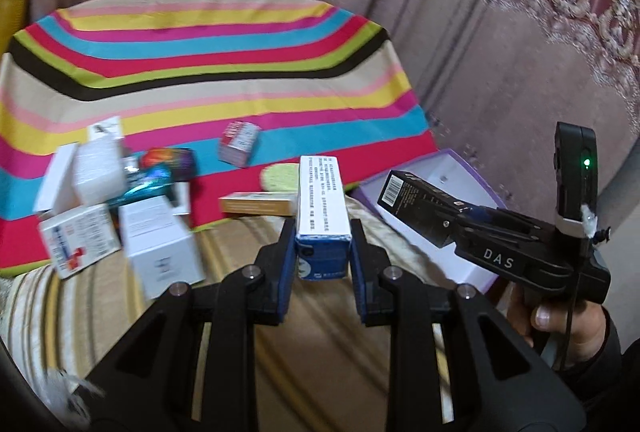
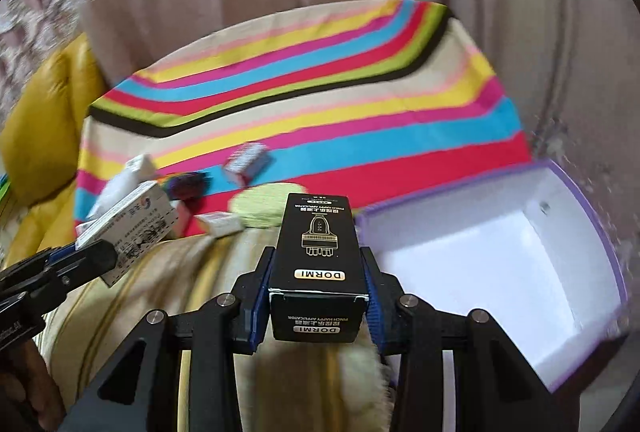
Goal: Organize objects
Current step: 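Carry both boxes to the open white box and release them inside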
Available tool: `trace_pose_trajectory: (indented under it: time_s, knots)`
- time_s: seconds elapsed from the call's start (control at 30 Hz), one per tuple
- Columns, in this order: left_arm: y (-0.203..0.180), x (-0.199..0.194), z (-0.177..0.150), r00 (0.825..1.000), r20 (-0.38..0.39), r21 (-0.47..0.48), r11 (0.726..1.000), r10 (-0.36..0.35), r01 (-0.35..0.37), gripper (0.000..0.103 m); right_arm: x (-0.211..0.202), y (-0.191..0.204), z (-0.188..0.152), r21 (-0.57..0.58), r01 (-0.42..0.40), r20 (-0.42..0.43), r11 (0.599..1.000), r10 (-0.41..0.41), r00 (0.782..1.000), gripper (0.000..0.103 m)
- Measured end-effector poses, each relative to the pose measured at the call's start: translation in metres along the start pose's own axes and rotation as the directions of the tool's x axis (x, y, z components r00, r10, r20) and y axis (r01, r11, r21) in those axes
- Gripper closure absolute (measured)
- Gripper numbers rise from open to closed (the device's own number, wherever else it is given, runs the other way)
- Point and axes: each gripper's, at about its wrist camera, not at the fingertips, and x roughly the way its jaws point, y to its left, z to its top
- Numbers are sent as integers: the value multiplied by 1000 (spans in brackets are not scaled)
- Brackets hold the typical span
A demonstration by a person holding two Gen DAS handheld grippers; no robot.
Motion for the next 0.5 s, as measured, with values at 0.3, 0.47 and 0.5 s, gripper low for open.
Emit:
trace_pose_trajectory:
  time_s: [0.3, 0.47, 0.5]
  knots:
    - [-29, 37, 12, 993, -82, 11, 996, -88, 89, 74, -9, -43, -8, 186, 112, -6, 976, -113, 994, 62]
    - [-48, 57, 20, 984, -104, 16, 989, -142, 144, 74, -14, -61, -10, 268, 151, -4, 951, -156, 988, 61]
    - [-51, 62, 22, 982, -109, 16, 987, -156, 158, 74, -15, -65, -11, 284, 160, -3, 945, -166, 986, 61]
